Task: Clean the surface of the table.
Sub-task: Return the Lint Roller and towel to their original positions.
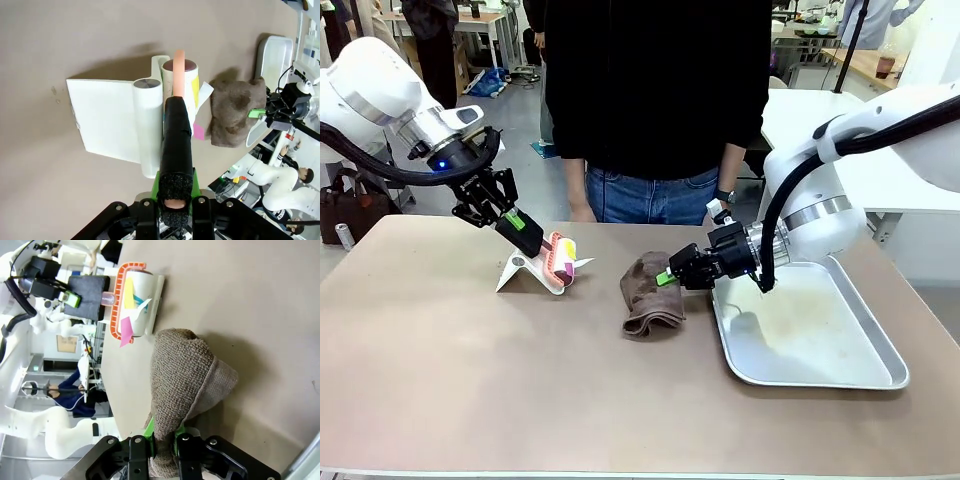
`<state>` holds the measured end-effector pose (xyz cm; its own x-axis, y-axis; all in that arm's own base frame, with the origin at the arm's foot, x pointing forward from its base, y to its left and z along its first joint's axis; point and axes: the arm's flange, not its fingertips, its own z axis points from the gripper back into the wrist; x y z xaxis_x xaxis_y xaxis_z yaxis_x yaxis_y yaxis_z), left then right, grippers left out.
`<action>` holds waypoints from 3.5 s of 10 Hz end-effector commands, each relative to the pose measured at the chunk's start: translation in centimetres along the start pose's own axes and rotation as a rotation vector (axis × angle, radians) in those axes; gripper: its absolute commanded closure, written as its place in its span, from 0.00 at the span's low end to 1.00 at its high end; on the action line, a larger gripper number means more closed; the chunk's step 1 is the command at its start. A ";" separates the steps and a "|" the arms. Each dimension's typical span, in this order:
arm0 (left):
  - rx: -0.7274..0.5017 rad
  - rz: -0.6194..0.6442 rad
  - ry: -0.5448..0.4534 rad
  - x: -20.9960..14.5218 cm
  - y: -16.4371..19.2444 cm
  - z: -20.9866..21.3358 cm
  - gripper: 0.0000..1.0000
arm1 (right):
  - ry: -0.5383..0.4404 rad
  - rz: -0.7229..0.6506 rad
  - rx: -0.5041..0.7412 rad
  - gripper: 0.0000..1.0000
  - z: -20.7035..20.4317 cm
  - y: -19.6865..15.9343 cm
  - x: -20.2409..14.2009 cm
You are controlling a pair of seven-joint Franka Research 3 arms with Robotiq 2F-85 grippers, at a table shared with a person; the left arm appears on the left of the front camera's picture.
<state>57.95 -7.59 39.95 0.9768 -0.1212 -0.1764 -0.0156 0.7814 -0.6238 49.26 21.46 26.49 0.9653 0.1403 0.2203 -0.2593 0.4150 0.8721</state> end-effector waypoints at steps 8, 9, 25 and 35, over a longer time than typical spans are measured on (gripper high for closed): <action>0.039 0.018 0.047 0.4 -0.5 0.0 0.78 | -0.008 0.009 0.023 0.88 0.2 0.0 0.2; 0.037 0.018 0.044 0.4 -0.6 0.0 0.78 | -0.006 0.008 0.024 0.88 0.2 0.0 0.2; 0.038 0.002 0.024 -0.9 -0.7 1.8 0.00 | 0.115 0.125 -0.343 0.00 -0.1 5.3 0.9; 0.003 -0.179 -0.116 -14.5 -1.0 11.2 0.00 | -0.324 0.245 -0.602 0.00 10.0 14.5 -2.1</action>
<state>47.07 2.00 52.37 0.9865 -0.1635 0.0005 0.1285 0.7735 -0.6207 46.10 20.06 43.61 0.8247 0.1169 0.5534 -0.3774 0.8425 0.3845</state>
